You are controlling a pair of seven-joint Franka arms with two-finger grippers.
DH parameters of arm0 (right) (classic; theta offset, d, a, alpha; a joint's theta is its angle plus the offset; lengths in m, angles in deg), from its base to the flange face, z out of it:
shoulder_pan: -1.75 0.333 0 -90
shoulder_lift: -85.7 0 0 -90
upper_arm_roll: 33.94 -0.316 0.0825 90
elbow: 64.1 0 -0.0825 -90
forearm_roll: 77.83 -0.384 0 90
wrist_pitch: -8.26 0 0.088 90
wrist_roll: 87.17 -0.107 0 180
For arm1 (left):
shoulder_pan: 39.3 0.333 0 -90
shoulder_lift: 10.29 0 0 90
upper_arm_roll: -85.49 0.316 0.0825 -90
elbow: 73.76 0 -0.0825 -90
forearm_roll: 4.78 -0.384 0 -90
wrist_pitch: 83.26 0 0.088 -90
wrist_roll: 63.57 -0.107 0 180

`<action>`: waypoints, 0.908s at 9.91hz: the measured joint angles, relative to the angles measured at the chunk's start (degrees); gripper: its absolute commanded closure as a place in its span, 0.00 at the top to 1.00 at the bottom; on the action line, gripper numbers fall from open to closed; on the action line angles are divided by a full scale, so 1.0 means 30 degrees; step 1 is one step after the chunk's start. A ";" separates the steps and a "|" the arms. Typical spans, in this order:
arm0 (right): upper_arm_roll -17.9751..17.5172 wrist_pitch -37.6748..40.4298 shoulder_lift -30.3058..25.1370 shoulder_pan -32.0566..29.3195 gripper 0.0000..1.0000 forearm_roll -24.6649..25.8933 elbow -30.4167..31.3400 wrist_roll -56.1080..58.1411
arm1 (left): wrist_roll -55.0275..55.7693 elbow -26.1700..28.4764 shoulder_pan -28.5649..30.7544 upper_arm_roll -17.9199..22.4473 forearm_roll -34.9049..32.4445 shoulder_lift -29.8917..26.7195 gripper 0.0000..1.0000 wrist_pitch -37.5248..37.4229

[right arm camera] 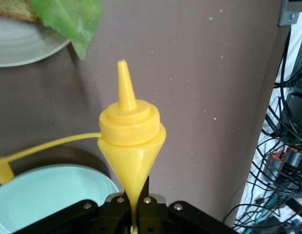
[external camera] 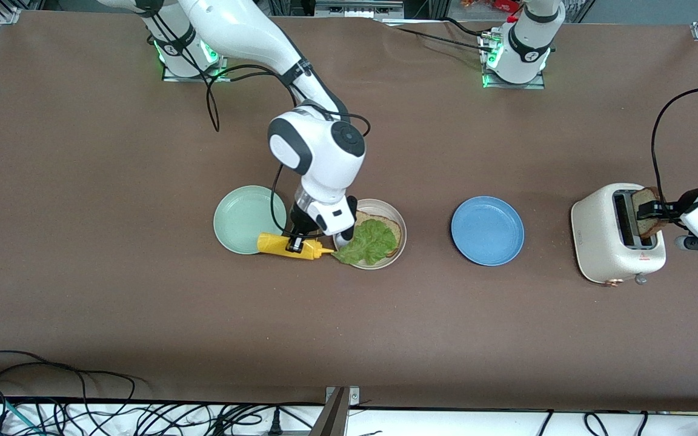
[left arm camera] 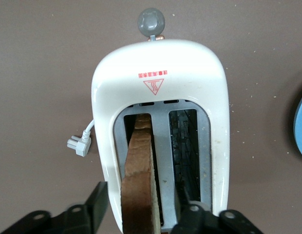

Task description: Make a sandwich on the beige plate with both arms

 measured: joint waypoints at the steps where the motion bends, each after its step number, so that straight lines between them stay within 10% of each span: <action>1: 0.0006 0.0000 0.0400 0.0294 0.00 0.0526 0.0011 -0.0384 | -0.0004 0.0020 0.0000 -0.0041 0.0000 -0.0005 0.00 0.0000; 9: 0.0194 -0.0011 0.1385 0.0837 0.00 0.1021 -0.0266 -0.1895 | -0.1949 -0.0240 -0.0014 -0.0142 -0.0001 -0.0182 0.00 -0.0154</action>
